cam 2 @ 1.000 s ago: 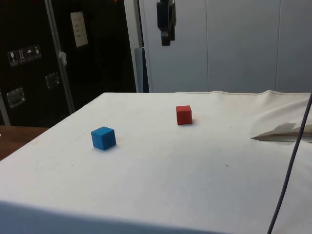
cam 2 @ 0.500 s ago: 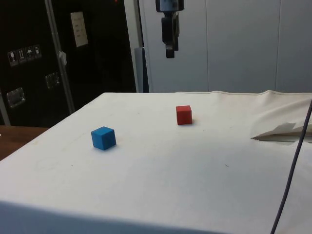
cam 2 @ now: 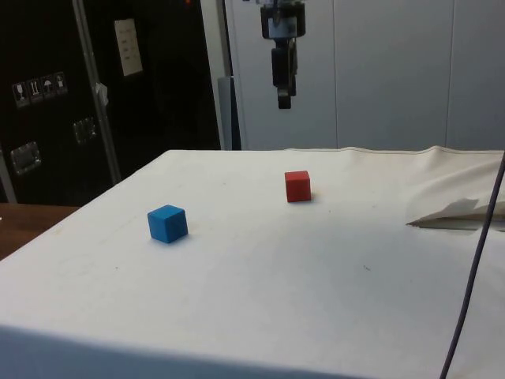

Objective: Stack the two cubes.

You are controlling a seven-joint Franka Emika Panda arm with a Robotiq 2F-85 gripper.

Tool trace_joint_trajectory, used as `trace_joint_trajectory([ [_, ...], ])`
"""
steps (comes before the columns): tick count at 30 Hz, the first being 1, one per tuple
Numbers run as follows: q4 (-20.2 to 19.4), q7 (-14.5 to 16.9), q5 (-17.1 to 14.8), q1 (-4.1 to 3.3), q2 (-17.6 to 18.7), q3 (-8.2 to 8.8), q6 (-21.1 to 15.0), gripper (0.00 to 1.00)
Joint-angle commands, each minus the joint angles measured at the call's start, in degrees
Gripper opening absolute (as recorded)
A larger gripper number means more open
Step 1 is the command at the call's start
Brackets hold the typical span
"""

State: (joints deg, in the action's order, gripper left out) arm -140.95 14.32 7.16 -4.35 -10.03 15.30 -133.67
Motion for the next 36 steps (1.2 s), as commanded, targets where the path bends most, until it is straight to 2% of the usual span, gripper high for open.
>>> trace_joint_trajectory([
  [1, -0.3, 0.1, 0.6, 0.23, 0.5, 0.23, -1.2, 1.0],
  [3, -0.2, 0.5, 0.0, 0.0, 0.6, 0.4, -0.7, 1.0],
  [4, -0.5, 0.5, 0.6, 0.17, 1.0, 0.52, -1.9, 1.0],
  [12, -1.5, 1.6, 0.7, 0.17, 3.0, 0.97, -6.0, 1.0],
  [13, -1.3, 1.8, 0.0, 0.0, 3.0, 0.97, -5.1, 1.0],
  [17, -2.3, 2.3, 0.6, 0.17, 4.4, 1.26, -8.7, 1.0],
  [21, -2.6, 3.0, 0.6, 0.23, 5.4, 1.55, -10.4, 1.0],
  [22, -2.4, 3.1, 0.0, 0.0, 5.5, 1.55, -9.7, 1.0],
  [23, -2.6, 3.2, 0.6, 0.23, 5.7, 1.66, -10.7, 1.0],
  [28, -2.7, 4.8, 0.2, 0.23, 7.2, 2.69, -12.5, 1.0],
  [31, -2.8, 5.8, -0.2, 0.11, 7.9, 3.27, -13.2, 1.0],
  [32, -2.5, 5.3, 0.0, 0.06, 7.7, 3.15, -12.3, 1.0],
  [36, -2.9, 7.5, -1.1, 0.06, 9.5, 4.01, -14.5, 1.0],
])
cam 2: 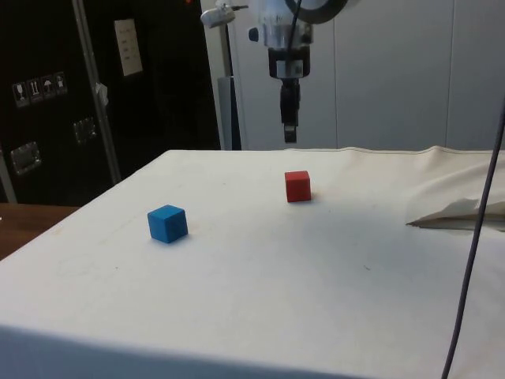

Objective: Stack the two cubes.

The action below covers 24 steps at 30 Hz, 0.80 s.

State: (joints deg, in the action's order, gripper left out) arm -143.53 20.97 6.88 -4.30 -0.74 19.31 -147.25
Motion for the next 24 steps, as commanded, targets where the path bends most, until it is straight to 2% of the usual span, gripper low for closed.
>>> trace_joint_trajectory([
  [1, -0.3, 1.1, -1.0, 0.0, 0.5, 0.11, -1.2, 1.0],
  [4, -0.3, 2.2, -1.7, 0.0, 1.8, 0.34, -2.3, 1.0],
  [6, 0.0, 1.1, -0.6, 0.0, 1.8, 0.4, -1.5, 1.0],
  [7, -0.3, 2.4, -1.9, 0.0, 2.1, 0.4, -2.5, 1.0],
  [14, -0.3, 5.8, -5.7, -0.06, 4.8, 0.29, -4.2, 1.0],
  [15, -0.3, 6.1, -6.1, -0.06, 5.1, 0.29, -4.4, 1.0],
  [16, 0.0, 5.4, -5.0, -0.06, 5.2, 0.57, -3.7, 1.0],
  [17, -0.3, 6.4, -6.4, -0.06, 5.3, 0.23, -4.5, 1.0],
  [24, -0.1, 8.1, -8.0, 0.06, 7.8, 0.11, -6.4, 1.0],
])
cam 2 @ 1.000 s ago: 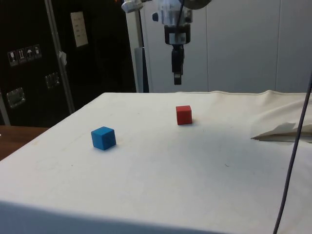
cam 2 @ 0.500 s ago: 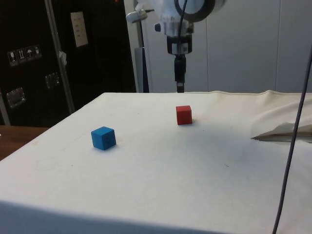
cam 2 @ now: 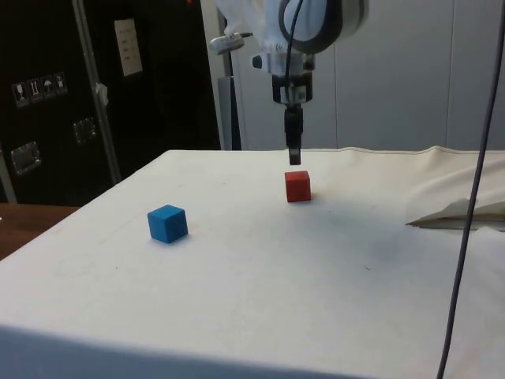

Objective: Stack the two cubes.

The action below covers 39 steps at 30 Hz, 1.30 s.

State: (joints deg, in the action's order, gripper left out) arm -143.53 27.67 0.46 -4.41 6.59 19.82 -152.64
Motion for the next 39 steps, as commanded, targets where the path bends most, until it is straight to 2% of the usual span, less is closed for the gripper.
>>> trace_joint_trajectory([
  [1, 0.0, 0.2, -0.2, 0.0, 0.3, 0.0, -0.3, 1.0],
  [2, -0.1, 1.7, -1.8, 0.23, 0.7, -0.4, -1.3, 1.0],
  [6, 0.2, 2.9, -2.8, 0.4, 2.1, -0.29, -2.4, 1.0],
  [8, 0.2, 3.2, -3.1, 0.4, 2.6, -0.34, -2.8, 1.0],
  [9, 0.3, 2.0, -1.7, 0.11, 2.6, 0.23, -2.3, 1.0],
  [10, 0.3, 3.3, -3.2, 0.46, 2.9, -0.34, -3.0, 1.0],
  [16, 0.6, 4.0, -3.6, 0.69, 4.6, -0.52, -4.4, 1.0],
  [17, 0.8, 2.6, -2.1, 0.17, 4.8, 0.23, -3.8, 1.0],
  [18, 0.7, 4.1, -3.7, 0.69, 4.9, -0.52, -4.6, 1.0],
  [24, 1.2, 5.1, -4.3, 0.97, 6.6, -0.52, -5.8, 1.0],
  [25, 1.3, 3.8, -2.9, 0.4, 6.8, 0.34, -5.3, 1.0],
  [26, 1.3, 5.2, -4.4, 1.03, 6.9, -0.52, -5.9, 1.0],
  [27, 1.4, 5.4, -4.4, 1.2, 7.3, -0.52, -6.1, 1.0],
  [32, 1.6, 6.2, -4.8, 1.49, 8.4, -0.46, -6.9, 1.0],
  [33, 1.7, 4.9, -3.4, 0.74, 8.4, 0.46, -6.4, 1.0],
  [34, 1.7, 6.4, -4.9, 1.49, 8.6, -0.46, -7.1, 1.0],
  [39, 2.1, 7.0, -5.0, 1.83, 9.9, -0.46, -7.8, 1.0],
])
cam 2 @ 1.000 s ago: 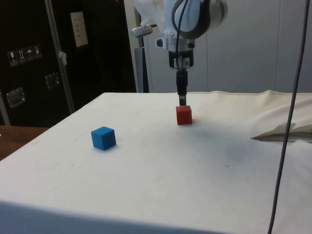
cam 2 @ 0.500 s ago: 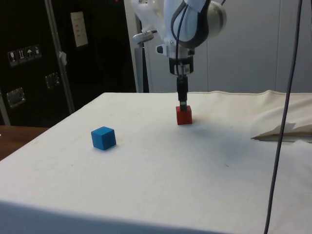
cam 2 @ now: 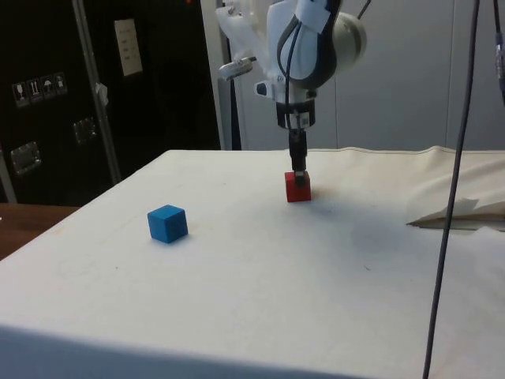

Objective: Stack the two cubes.

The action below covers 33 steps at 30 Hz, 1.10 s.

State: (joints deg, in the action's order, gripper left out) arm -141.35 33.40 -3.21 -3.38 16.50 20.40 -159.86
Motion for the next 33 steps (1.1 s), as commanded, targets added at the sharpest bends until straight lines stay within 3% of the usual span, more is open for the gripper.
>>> trace_joint_trajectory([
  [1, 0.0, 1.3, -1.4, 0.86, 0.1, -1.03, -0.7, 1.0],
  [3, 0.3, 1.4, -1.3, 0.86, 0.7, -1.03, -0.9, 1.0],
  [4, 0.3, 0.3, 0.0, 0.11, 0.8, 0.0, -0.2, 1.0],
  [5, 0.3, 1.3, -1.2, 0.8, 0.9, -1.03, -1.0, 1.0],
  [13, 0.6, 1.3, -1.1, 0.8, 2.1, -1.26, -2.1, 1.0],
  [14, 0.7, 0.3, 0.0, 0.11, 2.4, -0.23, -1.7, 1.0],
  [15, 0.6, 1.3, -1.2, 0.86, 2.3, -1.38, -2.3, 1.0],
  [23, 0.6, 1.3, -1.0, 0.86, 3.0, -1.32, -2.6, 1.0],
  [24, 0.7, 0.3, 0.0, 0.11, 3.2, -0.29, -2.1, 1.0],
  [25, 0.6, 1.2, -1.0, 0.8, 3.1, -1.32, -2.6, 1.0],
  [26, 0.6, 1.2, -1.0, 0.8, 3.2, -1.26, -2.6, 1.0],
  [28, 0.7, 1.2, -1.0, 0.8, 3.3, -1.26, -2.6, 0.88],
  [29, 0.7, 1.2, -0.9, 0.74, 3.3, -1.2, -2.6, 0.68],
  [32, 0.7, 1.1, -0.9, 0.74, 3.4, -1.2, -2.6, 0.33],
  [33, 0.8, 0.4, 0.0, 0.11, 3.6, -0.29, -2.1, 0.22],
])
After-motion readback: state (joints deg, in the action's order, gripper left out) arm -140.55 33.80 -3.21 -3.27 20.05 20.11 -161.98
